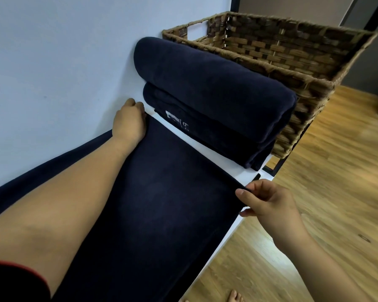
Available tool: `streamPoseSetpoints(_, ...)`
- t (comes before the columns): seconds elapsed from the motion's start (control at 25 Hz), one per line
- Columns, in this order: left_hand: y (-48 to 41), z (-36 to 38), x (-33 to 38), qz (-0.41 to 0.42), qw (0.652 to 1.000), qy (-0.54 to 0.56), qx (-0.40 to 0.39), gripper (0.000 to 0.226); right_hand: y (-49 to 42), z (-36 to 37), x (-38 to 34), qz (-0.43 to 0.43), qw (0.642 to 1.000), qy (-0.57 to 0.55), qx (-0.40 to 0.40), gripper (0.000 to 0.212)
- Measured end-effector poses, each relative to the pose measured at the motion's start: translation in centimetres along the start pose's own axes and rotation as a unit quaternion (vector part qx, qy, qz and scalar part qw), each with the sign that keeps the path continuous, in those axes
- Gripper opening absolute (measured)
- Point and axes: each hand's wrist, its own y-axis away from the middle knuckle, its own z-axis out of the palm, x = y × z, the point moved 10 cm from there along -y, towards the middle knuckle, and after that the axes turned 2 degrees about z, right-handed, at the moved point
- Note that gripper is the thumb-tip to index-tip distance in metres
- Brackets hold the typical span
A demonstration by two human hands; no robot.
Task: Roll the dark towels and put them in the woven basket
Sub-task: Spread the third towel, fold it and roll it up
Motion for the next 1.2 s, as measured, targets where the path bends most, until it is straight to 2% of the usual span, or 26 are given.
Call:
streamPoseSetpoints(0.12, -0.2, 0.3, 0.0, -0.038, 0.997, -0.057, -0.046, 0.013, 0.1, -0.1, 0.2, 0.048, 0.996, -0.079, 0.006, 0.022)
streamPoseSetpoints(0.2, -0.7, 0.0, -1.1, -0.108, 0.99, -0.047, -0.075, 0.011, 0.5, 0.1, 0.1, 0.062, 0.996, -0.06, -0.001, 0.022)
streamPoseSetpoints(0.24, -1.0, -0.1, -1.6, -0.142, 0.985, -0.029, -0.094, 0.008, 0.8, -0.1, -0.6, 0.033, 0.999, -0.017, 0.005, 0.018)
streamPoseSetpoints(0.28, -1.2, 0.1, -2.3, -0.176, 0.977, -0.002, -0.123, 0.005, 1.2, -0.2, -2.1, -0.036, 0.998, 0.051, 0.021, 0.012)
streamPoseSetpoints(0.32, -1.2, 0.4, -3.1, -0.208, 0.966, 0.03, -0.15, 0.008, 2.3, 0.0, -4.4, -0.149, 0.979, 0.132, 0.042, 0.008)
streamPoseSetpoints(0.36, -1.1, 0.4, -3.6, -0.234, 0.956, 0.059, -0.166, 0.014, 4.1, 0.9, -6.7, -0.282, 0.935, 0.207, 0.055, 0.007)
streamPoseSetpoints(0.44, -0.8, 0.2, -3.6, -0.263, 0.943, 0.122, -0.163, 0.022, 7.9, 3.8, -8.3, -0.487, 0.82, 0.3, 0.03, 0.008)
streamPoseSetpoints(0.52, -0.6, 0.3, -3.3, -0.286, 0.929, 0.174, -0.157, 0.021, 9.9, 6.0, -7.3, -0.569, 0.743, 0.353, -0.005, 0.012)
streamPoseSetpoints(0.6, -0.5, 0.0, -2.6, -0.285, 0.927, 0.183, -0.16, 0.025, 10.7, 6.9, -6.6, -0.596, 0.707, 0.38, -0.021, 0.013)
streamPoseSetpoints(0.68, -0.3, -0.2, -2.1, -0.276, 0.936, 0.141, -0.169, 0.034, 11.2, 7.3, -6.2, -0.612, 0.688, 0.388, -0.025, 0.013)
streamPoseSetpoints(0.76, -0.4, -0.3, -2.1, -0.274, 0.944, 0.084, -0.164, 0.023, 11.2, 7.4, -6.1, -0.61, 0.691, 0.385, -0.038, 0.012)
streamPoseSetpoints(0.8, -0.4, -0.4, -2.2, -0.279, 0.944, 0.08, -0.157, 0.015, 11.0, 7.2, -6.2, -0.601, 0.705, 0.375, -0.045, 0.012)
streamPoseSetpoints(0.84, -0.3, -0.2, -2.7, -0.295, 0.938, 0.102, -0.148, 0.009, 10.5, 6.9, -6.4, -0.576, 0.737, 0.349, -0.053, 0.012)
streamPoseSetpoints(0.88, 0.0, 0.0, -3.4, -0.322, 0.923, 0.16, -0.136, 0.005, 9.5, 6.0, -6.7, -0.533, 0.789, 0.302, -0.05, 0.014)
streamPoseSetpoints(0.96, 0.6, 0.7, -4.5, -0.385, 0.856, 0.333, -0.092, 0.011, 6.3, 2.6, -6.4, -0.383, 0.909, 0.163, -0.006, 0.029)
streamPoseSetpoints(1.0, 1.0, 0.8, -4.7, -0.397, 0.827, 0.392, -0.073, 0.014, 4.5, 0.9, -5.3, -0.296, 0.951, 0.09, 0.02, 0.032)
streamPoseSetpoints(1.04, 1.5, 0.9, -4.7, -0.401, 0.809, 0.426, -0.064, 0.017, 3.0, 0.0, -3.8, -0.227, 0.972, 0.052, 0.034, 0.034)
streamPoseSetpoints(1.08, 1.9, 1.1, -4.7, -0.396, 0.8, 0.446, -0.064, 0.02, 2.3, -0.2, -2.9, -0.201, 0.976, 0.074, 0.031, 0.037)
streamPoseSetpoints(1.12, 2.1, 1.3, -4.7, -0.381, 0.798, 0.462, -0.067, 0.026, 2.4, 0.0, -3.2, -0.236, 0.961, 0.145, 0.029, 0.039)
streamPoseSetpoints(1.2, 2.0, 1.4, -4.8, -0.326, 0.811, 0.478, -0.087, 0.041, 4.4, 1.9, -5.1, -0.384, 0.873, 0.302, 0.021, 0.029)
